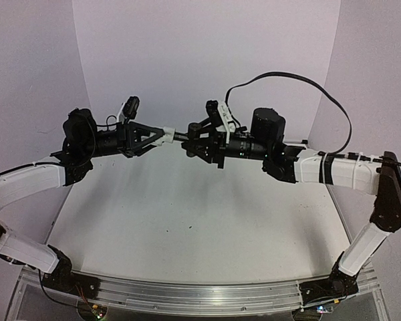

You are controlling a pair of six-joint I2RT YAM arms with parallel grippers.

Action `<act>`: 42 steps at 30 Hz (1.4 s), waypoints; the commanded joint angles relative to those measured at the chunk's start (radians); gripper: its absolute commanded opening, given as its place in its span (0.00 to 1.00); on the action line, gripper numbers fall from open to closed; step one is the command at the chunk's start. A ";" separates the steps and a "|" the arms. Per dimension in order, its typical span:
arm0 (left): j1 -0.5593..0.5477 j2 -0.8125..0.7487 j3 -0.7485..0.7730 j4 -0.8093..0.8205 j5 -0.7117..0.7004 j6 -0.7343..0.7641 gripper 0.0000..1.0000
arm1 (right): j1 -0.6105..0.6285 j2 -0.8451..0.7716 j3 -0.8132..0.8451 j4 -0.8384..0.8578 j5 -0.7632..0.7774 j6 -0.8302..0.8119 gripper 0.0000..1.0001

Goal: Install the water faucets

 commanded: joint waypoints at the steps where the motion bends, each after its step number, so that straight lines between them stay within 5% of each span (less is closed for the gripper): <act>1: -0.125 0.016 0.061 0.023 0.167 0.151 0.00 | 0.043 0.032 0.106 0.200 -0.062 0.104 0.00; 17: -0.140 0.024 0.068 -0.014 0.206 0.283 0.00 | 0.026 0.105 0.191 0.242 -0.219 0.366 0.00; 42: -0.143 -0.007 0.132 -0.405 0.162 1.009 0.00 | 0.020 0.210 0.341 0.295 -0.349 0.841 0.00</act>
